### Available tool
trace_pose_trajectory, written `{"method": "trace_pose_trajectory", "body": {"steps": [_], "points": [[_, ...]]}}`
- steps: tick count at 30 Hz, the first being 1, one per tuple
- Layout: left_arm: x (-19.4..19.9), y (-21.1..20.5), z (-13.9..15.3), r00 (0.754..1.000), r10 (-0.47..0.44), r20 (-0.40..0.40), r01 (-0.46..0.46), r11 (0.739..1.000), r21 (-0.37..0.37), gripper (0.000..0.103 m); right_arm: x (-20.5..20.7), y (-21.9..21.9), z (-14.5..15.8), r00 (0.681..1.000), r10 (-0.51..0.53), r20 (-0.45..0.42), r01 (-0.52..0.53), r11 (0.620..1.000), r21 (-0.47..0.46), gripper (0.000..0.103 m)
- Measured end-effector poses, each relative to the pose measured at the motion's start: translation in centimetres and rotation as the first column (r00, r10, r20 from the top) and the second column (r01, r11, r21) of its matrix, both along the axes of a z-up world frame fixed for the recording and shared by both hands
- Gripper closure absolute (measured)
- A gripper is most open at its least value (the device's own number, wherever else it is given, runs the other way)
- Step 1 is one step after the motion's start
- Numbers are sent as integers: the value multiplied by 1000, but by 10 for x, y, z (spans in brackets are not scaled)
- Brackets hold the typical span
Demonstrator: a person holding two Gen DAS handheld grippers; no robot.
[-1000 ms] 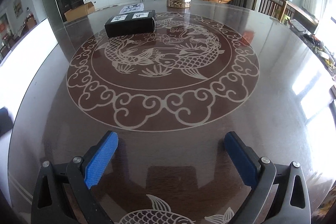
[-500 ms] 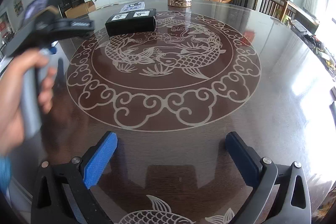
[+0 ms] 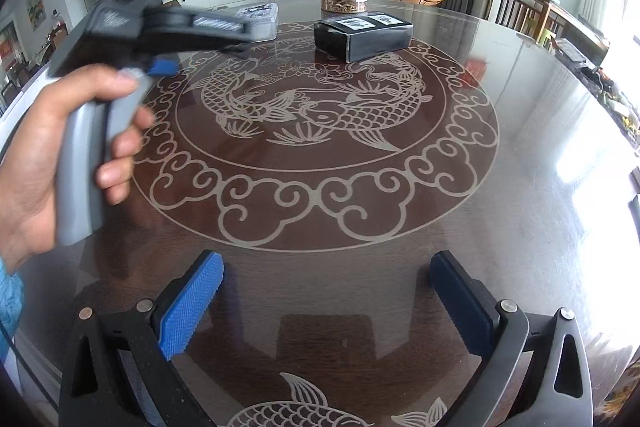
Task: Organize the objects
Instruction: 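Bring both open tools back over the table, then grasp the clear Kuromi-printed plastic box with the left tool and lift it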
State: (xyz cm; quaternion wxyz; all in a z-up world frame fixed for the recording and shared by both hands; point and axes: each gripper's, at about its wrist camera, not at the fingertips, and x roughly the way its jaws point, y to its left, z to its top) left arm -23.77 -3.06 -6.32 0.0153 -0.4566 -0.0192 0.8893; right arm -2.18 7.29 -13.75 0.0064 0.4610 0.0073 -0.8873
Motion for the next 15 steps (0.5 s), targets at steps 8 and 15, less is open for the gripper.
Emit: {"method": "trace_pose_trajectory", "body": {"steps": [8, 15], "points": [[2, -25, -2, 999, 22, 29, -21, 998, -56, 0, 0, 0, 0, 1000, 0, 0, 0, 1000, 0, 0], [-1, -25, 10, 999, -23, 26, 23, 999, -26, 0, 1, 0, 0, 1000, -1, 0, 1, 1000, 0, 0]]}}
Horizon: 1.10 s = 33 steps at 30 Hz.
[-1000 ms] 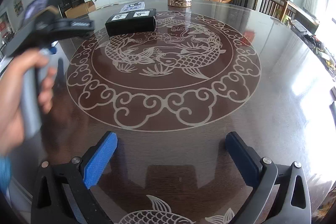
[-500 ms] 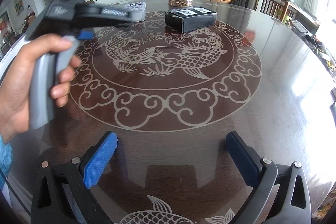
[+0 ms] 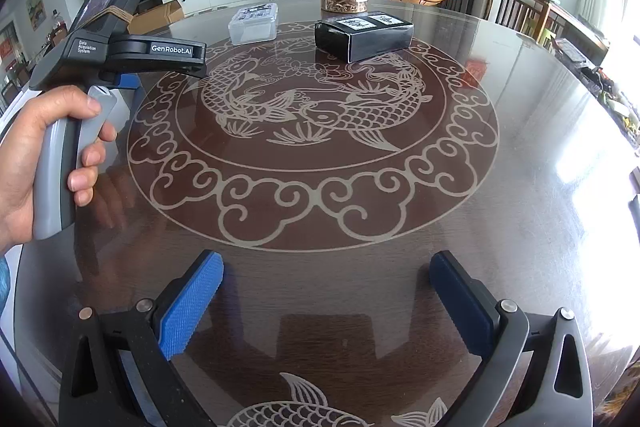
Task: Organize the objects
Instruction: 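Grasp the clear Kuromi-printed plastic box with the left tool and lift it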
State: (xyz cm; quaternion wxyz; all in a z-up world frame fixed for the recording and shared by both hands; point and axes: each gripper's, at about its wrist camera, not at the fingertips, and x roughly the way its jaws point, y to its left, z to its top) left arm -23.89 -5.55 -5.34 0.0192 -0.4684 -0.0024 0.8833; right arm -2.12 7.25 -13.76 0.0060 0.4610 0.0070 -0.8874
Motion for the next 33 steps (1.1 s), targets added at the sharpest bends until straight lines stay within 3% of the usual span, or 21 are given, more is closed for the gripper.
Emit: {"method": "trace_pose_trajectory", "body": {"steps": [4, 10, 17, 23, 27, 29, 30, 33], "points": [[-10, 2, 14, 1000, 0, -20, 1, 999, 33, 0, 0, 0, 0, 1000, -1, 0, 1, 1000, 0, 0], [-63, 13, 24, 999, -18, 51, 8, 985, 171, 0, 0, 0, 0, 1000, -3, 0, 3, 1000, 0, 0], [-110, 55, 27, 996, -72, 43, 68, 993, 94, 0, 1, -1, 0, 1000, -5, 0, 5, 1000, 1, 0], [-137, 57, 3, 994, 44, 102, -56, 992, 116, 0, 1, -2, 0, 1000, 0, 0, 0, 1000, 0, 0], [-136, 63, -2, 995, 73, 71, -73, 997, -11, 0, 2, -3, 0, 1000, 1, 1, -1, 1000, -1, 0], [-126, 63, 1, 998, 54, 9, -54, 998, -28, 25, 2, -3, 0, 1000, 1, 1, -1, 1000, 0, 0], [-122, 61, 3, 999, 49, -10, -49, 998, -33, 42, 2, -3, -1, 1000, 2, 1, -2, 1000, -1, 0], [-110, 50, 3, 998, 55, -22, -56, 998, -37, 42, 2, -3, -1, 1000, 1, 1, -1, 1000, 0, 0]]}}
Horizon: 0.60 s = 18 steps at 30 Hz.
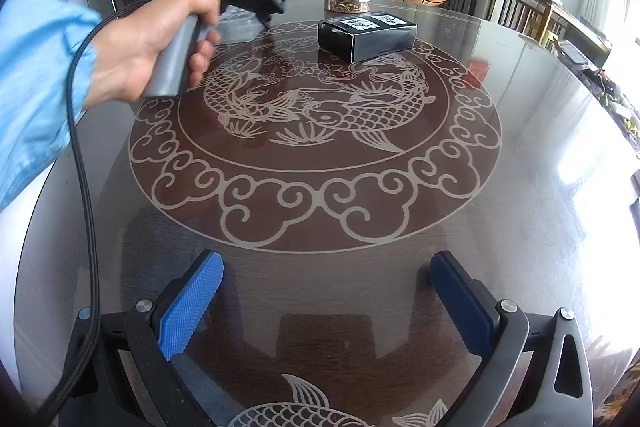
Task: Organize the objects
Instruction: 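Grasp the clear Kuromi-printed plastic box with the left tool and lift it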
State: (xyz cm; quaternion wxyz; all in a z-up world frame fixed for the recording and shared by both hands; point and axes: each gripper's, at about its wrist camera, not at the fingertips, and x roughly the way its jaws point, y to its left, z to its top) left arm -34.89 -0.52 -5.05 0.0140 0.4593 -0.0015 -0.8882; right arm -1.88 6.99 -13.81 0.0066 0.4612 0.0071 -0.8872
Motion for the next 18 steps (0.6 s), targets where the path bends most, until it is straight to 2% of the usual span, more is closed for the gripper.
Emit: {"method": "trace_pose_trajectory", "body": {"steps": [8, 18], "points": [[71, -38, -3, 1000, 21, -21, -21, 1000, 0, 41, 1, 0, 0, 1000, -2, 0, 2, 1000, 0, 0], [174, -46, -7, 1000, 21, -22, -21, 1000, 1, 41, 1, 0, 0, 1000, -2, -1, 2, 1000, 0, 0]]}}
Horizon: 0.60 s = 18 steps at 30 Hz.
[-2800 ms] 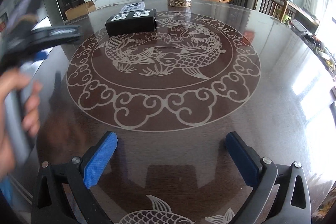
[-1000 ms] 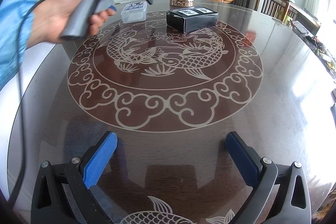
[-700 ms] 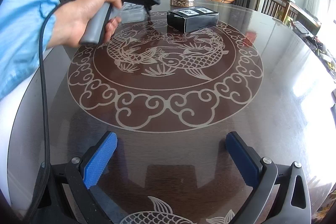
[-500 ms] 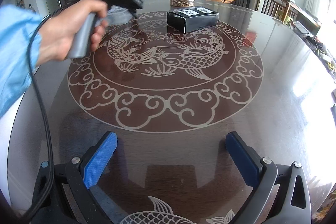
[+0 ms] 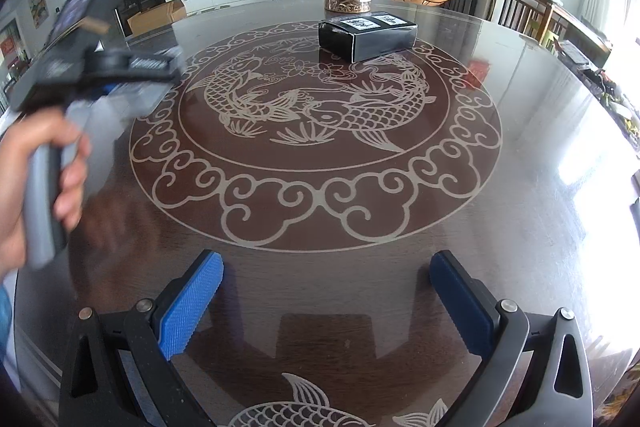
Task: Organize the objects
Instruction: 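Grasp the clear Kuromi-printed plastic box with the left tool and lift it, then grasp the black soap-bar box with the right tool while the left tool holds the Kuromi box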
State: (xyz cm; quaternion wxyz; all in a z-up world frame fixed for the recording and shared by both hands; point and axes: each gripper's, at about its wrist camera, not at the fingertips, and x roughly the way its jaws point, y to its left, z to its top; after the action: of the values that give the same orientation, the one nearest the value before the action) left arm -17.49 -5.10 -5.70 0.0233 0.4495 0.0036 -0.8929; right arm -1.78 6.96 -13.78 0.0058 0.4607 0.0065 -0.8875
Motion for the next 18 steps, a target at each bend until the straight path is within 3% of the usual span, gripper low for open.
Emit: {"method": "trace_pose_trajectory", "body": {"steps": [5, 9, 11, 13, 15, 18], "points": [[49, -7, -3, 1000, -13, -15, 13, 1000, -2, 41, 1, 0, 0, 1000, -2, 0, 2, 1000, 0, 0], [61, -13, -1, 1000, -15, -16, 15, 1000, 2, 40, 1, 0, 0, 1000, -2, -1, 2, 1000, 0, 0], [60, -14, -1, 1000, 5, -11, -5, 1000, -5, 33, 1, 0, 0, 1000, -3, -1, 3, 1000, 0, 0], [57, -18, -4, 1000, 25, 11, -25, 1000, 14, 10, 1, 0, 0, 1000, -3, -1, 3, 1000, 0, 0], [54, -15, -7, 999, 5, 34, -6, 1000, 11, 0, 1, 0, 0, 1000, -3, -1, 3, 1000, 0, 0], [54, -11, -8, 999, -10, 39, 9, 1000, 12, 0, 1, 0, 0, 1000, -4, -1, 4, 1000, 1, 0]]}}
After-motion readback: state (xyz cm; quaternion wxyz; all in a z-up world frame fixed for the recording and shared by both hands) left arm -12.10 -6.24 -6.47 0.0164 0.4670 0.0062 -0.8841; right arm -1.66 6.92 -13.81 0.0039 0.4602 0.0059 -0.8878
